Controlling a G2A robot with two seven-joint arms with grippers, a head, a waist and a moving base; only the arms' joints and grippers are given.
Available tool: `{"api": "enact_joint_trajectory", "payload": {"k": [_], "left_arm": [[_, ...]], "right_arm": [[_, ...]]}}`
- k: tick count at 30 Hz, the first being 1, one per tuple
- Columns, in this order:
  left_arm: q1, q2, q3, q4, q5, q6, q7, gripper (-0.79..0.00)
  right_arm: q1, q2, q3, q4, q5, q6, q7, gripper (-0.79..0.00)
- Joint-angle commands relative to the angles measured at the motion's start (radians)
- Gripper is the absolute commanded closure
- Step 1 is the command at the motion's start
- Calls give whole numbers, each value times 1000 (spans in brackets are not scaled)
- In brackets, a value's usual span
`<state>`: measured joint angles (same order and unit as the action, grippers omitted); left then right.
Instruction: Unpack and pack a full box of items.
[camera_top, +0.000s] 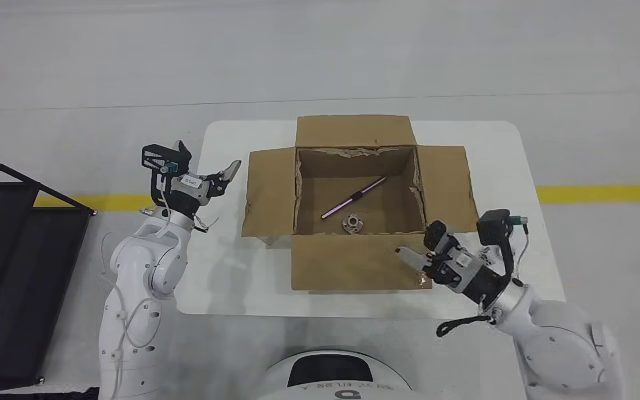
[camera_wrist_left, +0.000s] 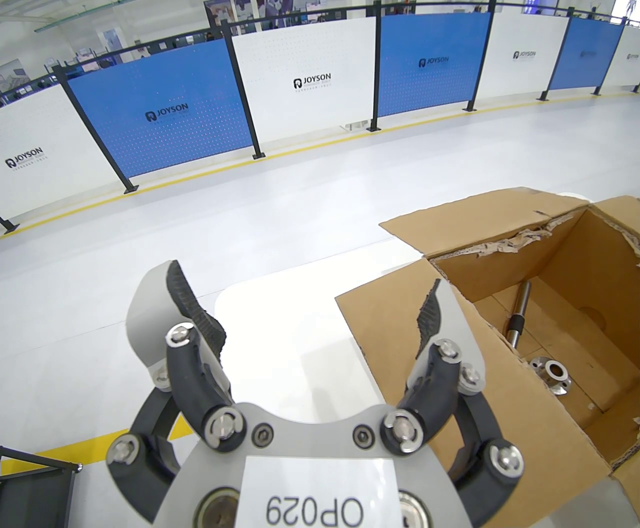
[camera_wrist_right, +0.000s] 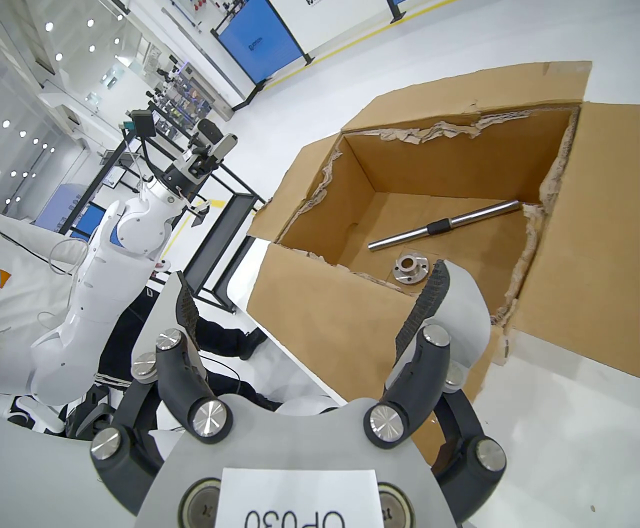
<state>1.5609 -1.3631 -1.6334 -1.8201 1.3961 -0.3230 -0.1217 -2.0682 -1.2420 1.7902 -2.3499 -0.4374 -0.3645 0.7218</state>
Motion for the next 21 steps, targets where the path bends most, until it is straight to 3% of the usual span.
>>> {"api": "enact_joint_trajectory", "payload": {"k": [1,9,15,21], "left_arm": [[0,0,0,0,0,0,0,-785],[0,0,0,0,0,0,0,-785],[0,0,0,0,0,0,0,-785],[0,0,0,0,0,0,0,-785]], "right_arm": [[-2,0,6,0,4,-2,0,-785],[45,2,-30,61,70,-2,-7,-785],[253,14,-157,74,-1,72,134,-785],[525,14,-401,97,-266,302,294,-785]]}}
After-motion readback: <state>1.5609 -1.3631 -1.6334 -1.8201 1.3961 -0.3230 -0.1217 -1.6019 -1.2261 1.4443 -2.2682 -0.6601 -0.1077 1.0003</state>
